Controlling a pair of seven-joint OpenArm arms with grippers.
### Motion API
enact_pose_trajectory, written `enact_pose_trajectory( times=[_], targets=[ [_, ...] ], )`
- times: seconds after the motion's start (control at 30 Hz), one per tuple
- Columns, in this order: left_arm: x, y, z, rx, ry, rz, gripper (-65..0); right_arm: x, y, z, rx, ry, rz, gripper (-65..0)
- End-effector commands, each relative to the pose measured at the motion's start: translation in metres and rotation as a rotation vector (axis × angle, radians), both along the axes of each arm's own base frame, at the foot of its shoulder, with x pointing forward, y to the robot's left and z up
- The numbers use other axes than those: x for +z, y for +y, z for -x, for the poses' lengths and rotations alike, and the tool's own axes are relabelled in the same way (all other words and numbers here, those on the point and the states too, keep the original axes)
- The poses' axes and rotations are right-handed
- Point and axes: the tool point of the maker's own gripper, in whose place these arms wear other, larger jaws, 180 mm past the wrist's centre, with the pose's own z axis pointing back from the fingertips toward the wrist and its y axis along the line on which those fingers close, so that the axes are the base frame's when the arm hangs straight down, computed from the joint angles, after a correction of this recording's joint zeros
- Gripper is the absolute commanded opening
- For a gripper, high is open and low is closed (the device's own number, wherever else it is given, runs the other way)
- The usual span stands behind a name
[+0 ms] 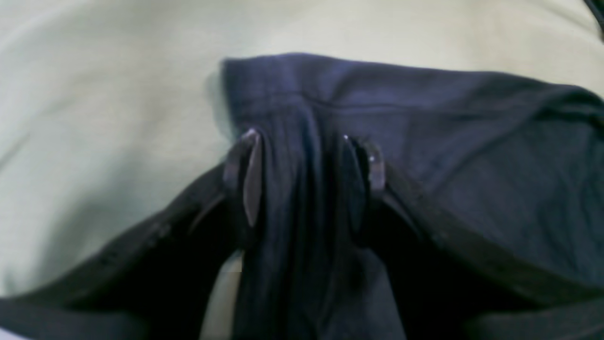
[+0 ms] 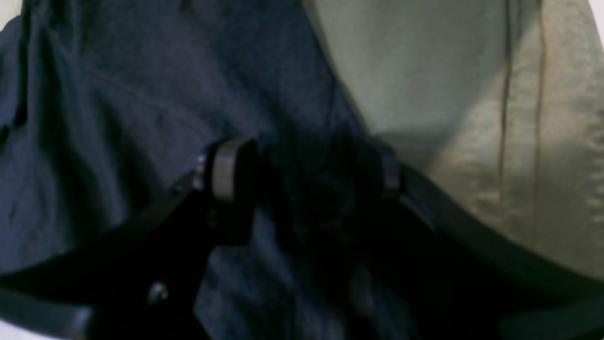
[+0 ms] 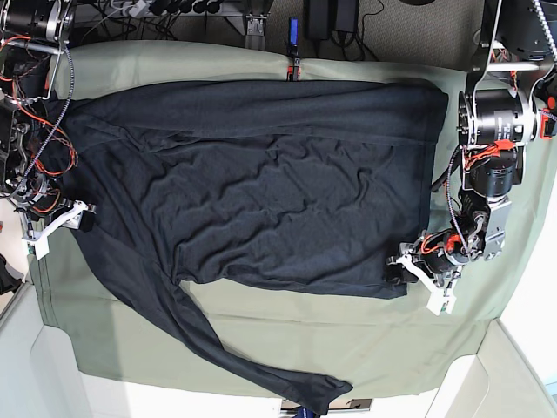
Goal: Fold the T-shirt properly
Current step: 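Grasp the shirt's side edge near the hem with the left gripper, then fold the grasped side over toward the collar with the left gripper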
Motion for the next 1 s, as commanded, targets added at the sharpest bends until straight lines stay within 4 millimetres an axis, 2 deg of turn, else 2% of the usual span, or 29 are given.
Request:
enact_pose_trajectory(
  times=[0.0,0.13,0.2,0.27,0.37,0.53,0.67,0.83,0.97],
  targets=[
    [0.020,0.001,-0.013,-0.012,-0.047,0.009,-38.7,0.001,-0.004,0.002,0.000,0.025,0.006,-32.5],
    [0.021,0.001,-0.014,-0.011,-0.052,0.010,-55.9,0.004,-0.004,-0.002,-0.004,0.003,0.006,-32.5],
    [0.022,0.001,-0.015,-0.009,-0.063,0.012,-64.3,0.006,-0.004,-0.004,-0.006,-0.008,0.006,-36.4],
    [0.025,0.001,-0.016,-0.015,-0.080,0.018,-65.0,0.006,-0.005,-0.004,-0.006,-0.010,0.007,-46.2],
    [0.030,0.001,-0.017,-0.027,-0.098,0.021,-65.0,0.004,-0.008,-0.003,-0.002,0.000,0.036,-65.0],
    [0.038,0.000,-0.021,-0.036,-0.124,0.015,-65.0,0.004,-0.012,-0.002,0.003,0.004,0.068,-65.0],
    [0.044,-0.003,-0.023,-0.056,-0.129,-0.001,-65.0,0.015,-0.013,-0.007,0.008,-0.027,0.081,-65.0],
    [0.039,0.005,-0.007,-0.069,-0.109,-0.019,-65.0,0.042,-0.010,-0.011,0.034,-0.083,0.118,-65.0],
    [0.050,0.018,0.008,-0.095,-0.165,-0.070,-65.0,0.054,-0.009,-0.010,0.055,-0.086,0.145,-65.0]
  ],
)
